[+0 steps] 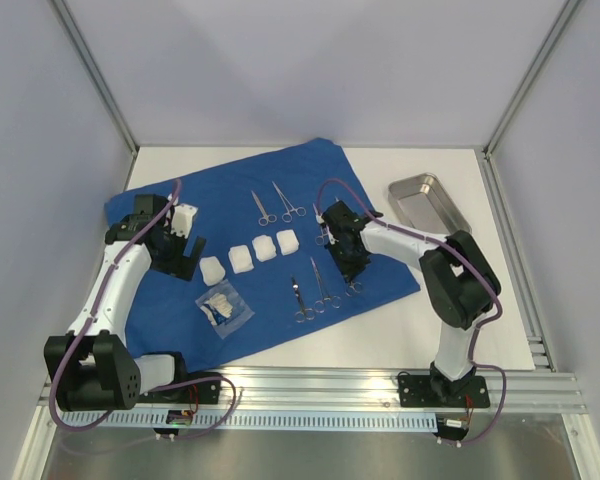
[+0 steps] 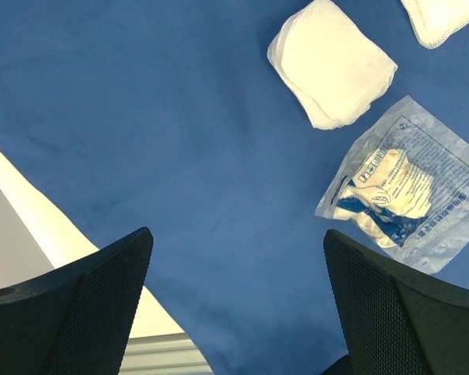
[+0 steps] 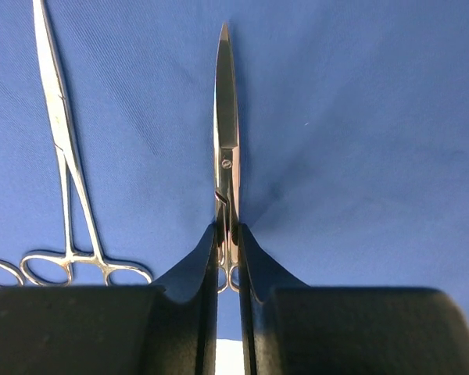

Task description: Prepare the surgical pack

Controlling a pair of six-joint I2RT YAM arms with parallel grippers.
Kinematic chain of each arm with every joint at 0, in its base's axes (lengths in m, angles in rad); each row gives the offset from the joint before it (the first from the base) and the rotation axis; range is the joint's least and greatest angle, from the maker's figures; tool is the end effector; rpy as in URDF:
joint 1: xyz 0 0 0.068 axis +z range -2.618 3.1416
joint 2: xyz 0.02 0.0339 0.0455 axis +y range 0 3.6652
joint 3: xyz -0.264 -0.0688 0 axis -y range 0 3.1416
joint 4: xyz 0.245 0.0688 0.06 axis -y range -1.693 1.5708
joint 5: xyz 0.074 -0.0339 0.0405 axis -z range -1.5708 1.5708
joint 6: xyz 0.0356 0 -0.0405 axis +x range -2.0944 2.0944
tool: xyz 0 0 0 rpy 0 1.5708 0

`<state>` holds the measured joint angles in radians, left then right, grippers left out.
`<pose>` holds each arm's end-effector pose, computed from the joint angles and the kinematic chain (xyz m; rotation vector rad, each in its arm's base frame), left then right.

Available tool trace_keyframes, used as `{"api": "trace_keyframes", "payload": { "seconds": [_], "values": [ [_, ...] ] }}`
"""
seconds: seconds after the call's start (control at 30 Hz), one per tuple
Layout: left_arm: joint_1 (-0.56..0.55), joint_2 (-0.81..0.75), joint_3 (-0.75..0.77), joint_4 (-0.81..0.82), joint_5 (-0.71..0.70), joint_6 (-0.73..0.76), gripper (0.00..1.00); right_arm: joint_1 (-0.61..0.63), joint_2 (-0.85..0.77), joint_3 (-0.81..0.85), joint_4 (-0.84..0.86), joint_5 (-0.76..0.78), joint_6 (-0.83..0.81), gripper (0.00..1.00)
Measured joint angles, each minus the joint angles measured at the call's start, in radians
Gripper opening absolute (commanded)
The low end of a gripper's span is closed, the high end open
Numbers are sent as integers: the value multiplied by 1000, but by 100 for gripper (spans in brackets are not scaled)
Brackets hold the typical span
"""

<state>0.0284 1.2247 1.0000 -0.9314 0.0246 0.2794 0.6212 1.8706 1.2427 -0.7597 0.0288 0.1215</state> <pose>0.2267 0.0056 0.2654 0.3484 2.7052 0.0548 0.2864 0.2037 0.1626 -0.7281 2.8690 0.0589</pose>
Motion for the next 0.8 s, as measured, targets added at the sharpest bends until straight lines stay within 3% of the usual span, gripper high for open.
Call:
{"api": "trace_keyframes", "payload": {
  "seconds": [0.4, 0.8],
  "values": [
    [0, -5, 1, -4, 0, 0, 100, -66, -27, 42, 34, -5, -67, 1],
    [0, 4, 44, -25, 11, 1, 100, -483, -24, 342, 43, -5, -337, 0]
  ]
}}
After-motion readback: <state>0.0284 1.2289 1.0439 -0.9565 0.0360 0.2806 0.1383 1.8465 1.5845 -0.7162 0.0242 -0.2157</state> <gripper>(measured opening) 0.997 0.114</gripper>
